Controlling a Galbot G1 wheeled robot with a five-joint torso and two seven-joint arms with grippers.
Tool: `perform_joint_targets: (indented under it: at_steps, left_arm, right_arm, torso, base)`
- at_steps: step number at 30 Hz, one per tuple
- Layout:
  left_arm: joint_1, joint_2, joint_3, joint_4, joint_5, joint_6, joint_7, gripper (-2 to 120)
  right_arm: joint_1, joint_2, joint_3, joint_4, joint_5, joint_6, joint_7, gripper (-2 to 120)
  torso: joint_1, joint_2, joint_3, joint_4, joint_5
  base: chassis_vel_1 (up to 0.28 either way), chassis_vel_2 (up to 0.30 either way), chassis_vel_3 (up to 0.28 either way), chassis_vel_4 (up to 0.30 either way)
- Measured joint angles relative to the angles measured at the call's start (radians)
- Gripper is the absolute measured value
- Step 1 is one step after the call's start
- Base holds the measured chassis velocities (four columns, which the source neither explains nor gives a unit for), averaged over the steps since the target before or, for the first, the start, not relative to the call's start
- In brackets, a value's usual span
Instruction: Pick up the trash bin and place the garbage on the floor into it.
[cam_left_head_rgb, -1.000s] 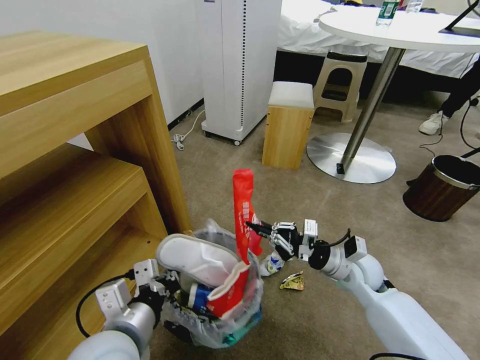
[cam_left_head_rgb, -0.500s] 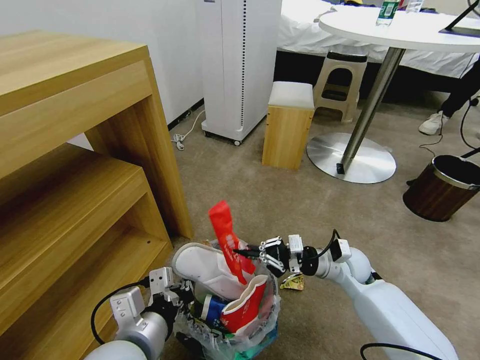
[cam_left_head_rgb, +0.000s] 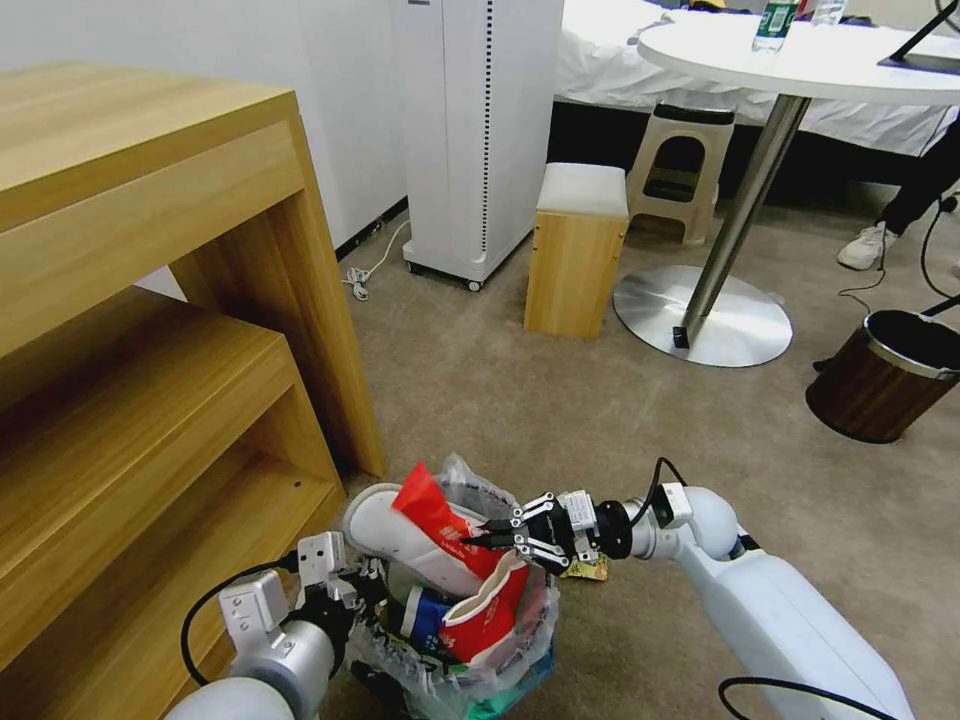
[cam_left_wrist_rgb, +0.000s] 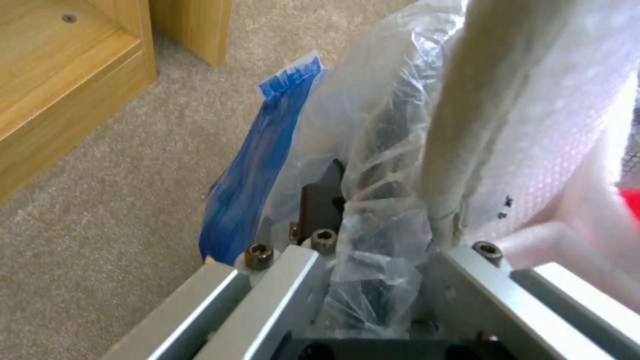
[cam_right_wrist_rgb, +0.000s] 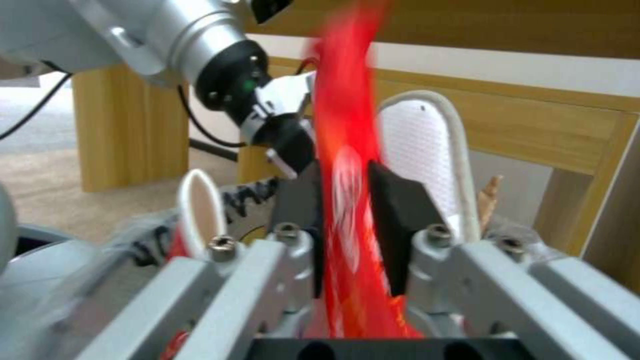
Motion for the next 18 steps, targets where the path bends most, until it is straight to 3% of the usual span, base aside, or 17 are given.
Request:
perform_joint_targets:
  at_steps: [6, 9, 11, 12, 14, 15, 16, 18]
  left_arm:
    - [-0.011, -0.001, -0.017, 0.005, -0.003, 0.001, 0.0, 1]
    - [-0.017, 0.002, -0.033, 0.01, -0.01, 0.001, 0.0, 1]
    - [-0.026, 0.005, -0.051, 0.017, -0.02, 0.001, -0.001, 1]
    - [-0.026, 0.005, -0.051, 0.017, -0.02, 0.001, -0.001, 1]
    - [-0.039, 0.009, -0.074, 0.026, -0.029, 0.001, -0.007, 1]
    - [-0.044, 0.013, -0.087, 0.032, -0.033, 0.0, -0.012, 1]
    - [-0.044, 0.013, -0.087, 0.032, -0.033, 0.0, -0.012, 1]
    - [-0.049, 0.02, -0.107, 0.037, -0.036, 0.0, -0.018, 1]
  right_arm:
    - [-0.007, -0.02, 0.037, -0.005, 0.009, -0.002, -0.05, 43]
    - [-0.016, -0.031, 0.052, -0.002, 0.039, 0.011, -0.013, 53]
    - [-0.035, -0.04, 0.063, 0.028, 0.101, 0.035, 0.125, 64]
    - [-0.035, -0.04, 0.063, 0.028, 0.101, 0.035, 0.125, 64]
    - [-0.062, -0.05, 0.07, 0.075, 0.163, 0.04, 0.295, 72]
    - [-0.082, -0.057, 0.081, 0.106, 0.168, 0.032, 0.41, 78]
    - [-0.082, -0.057, 0.081, 0.106, 0.168, 0.032, 0.41, 78]
    - [-0.111, -0.071, 0.101, 0.142, 0.115, 0.008, 0.569, 86]
  torso:
    - [0.0, 0.0, 0.0, 0.0, 0.0001]
    - [0.0, 0.0, 0.0, 0.0, 0.0]
    - [0.0, 0.0, 0.0, 0.0, 0.0001]
    - [0.0, 0.0, 0.0, 0.0, 0.0001]
    - [0.0, 0.0, 0.0, 0.0, 0.0]
    - [0.0, 0.0, 0.0, 0.0, -0.0001]
    - [0.0, 0.0, 0.0, 0.0, -0.0001]
    - [0.0, 0.0, 0.0, 0.0, -0.0001]
  base:
    - [0.0, 0.0, 0.0, 0.0]
    - [0.0, 0.0, 0.0, 0.0]
    - [0.0, 0.0, 0.0, 0.0]
    - [0.0, 0.0, 0.0, 0.0]
    - [0.0, 0.0, 0.0, 0.0]
    - [0.0, 0.0, 0.0, 0.0]
    - [0.0, 0.0, 0.0, 0.0]
    - [0.0, 0.0, 0.0, 0.0]
